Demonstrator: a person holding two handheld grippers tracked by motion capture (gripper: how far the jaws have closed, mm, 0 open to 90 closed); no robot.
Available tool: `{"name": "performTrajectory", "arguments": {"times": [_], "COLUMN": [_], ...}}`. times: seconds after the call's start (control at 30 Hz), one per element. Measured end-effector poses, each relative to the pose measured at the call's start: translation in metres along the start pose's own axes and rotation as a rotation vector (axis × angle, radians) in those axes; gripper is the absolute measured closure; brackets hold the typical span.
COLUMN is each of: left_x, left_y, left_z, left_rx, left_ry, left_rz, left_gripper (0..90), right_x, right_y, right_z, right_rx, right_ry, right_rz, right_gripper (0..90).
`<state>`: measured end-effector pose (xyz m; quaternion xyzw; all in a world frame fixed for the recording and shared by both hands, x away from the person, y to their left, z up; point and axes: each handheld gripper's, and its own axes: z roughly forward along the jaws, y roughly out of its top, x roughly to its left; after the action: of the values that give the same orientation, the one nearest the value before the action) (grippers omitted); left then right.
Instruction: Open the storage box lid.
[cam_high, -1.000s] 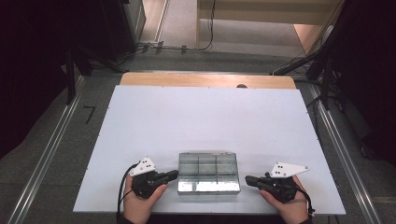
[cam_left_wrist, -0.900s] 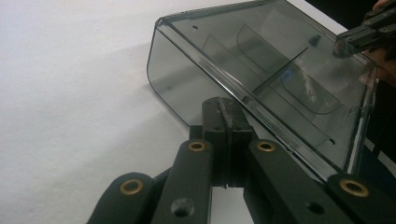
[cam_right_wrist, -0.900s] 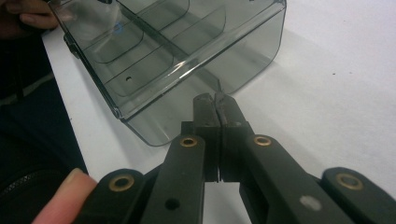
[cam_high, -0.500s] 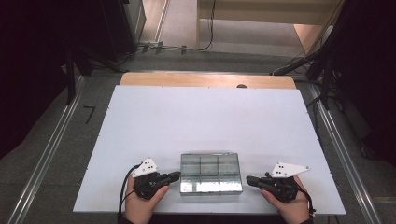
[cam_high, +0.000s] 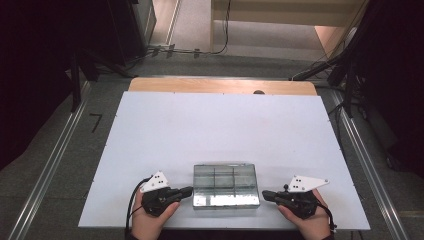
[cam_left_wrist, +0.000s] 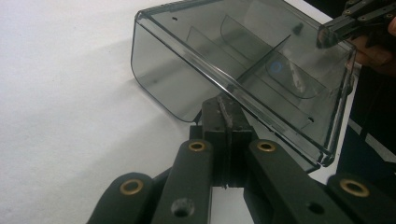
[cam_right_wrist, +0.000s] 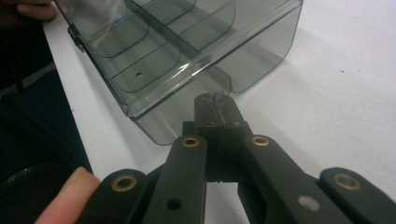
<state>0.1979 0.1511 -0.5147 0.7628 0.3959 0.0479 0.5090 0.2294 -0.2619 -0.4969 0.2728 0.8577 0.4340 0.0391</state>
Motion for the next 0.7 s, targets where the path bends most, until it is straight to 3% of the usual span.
{"name": "performTrajectory", "arguments": {"times": [0.7], "left_x": [-0.0036], "left_y": [0.0013], "left_z": [0.0041], "left_rx": [0.004], "left_ry": [-0.011], "left_rz": [0.008], "left_gripper": [89.9], "right_x": [0.0032], "right_y": [0.0015], "right_z": [-0.0004], "right_rx": [-0.006], "right_ry": [0.011], "right_rz": [-0.021], "right_gripper": [88.1]}}
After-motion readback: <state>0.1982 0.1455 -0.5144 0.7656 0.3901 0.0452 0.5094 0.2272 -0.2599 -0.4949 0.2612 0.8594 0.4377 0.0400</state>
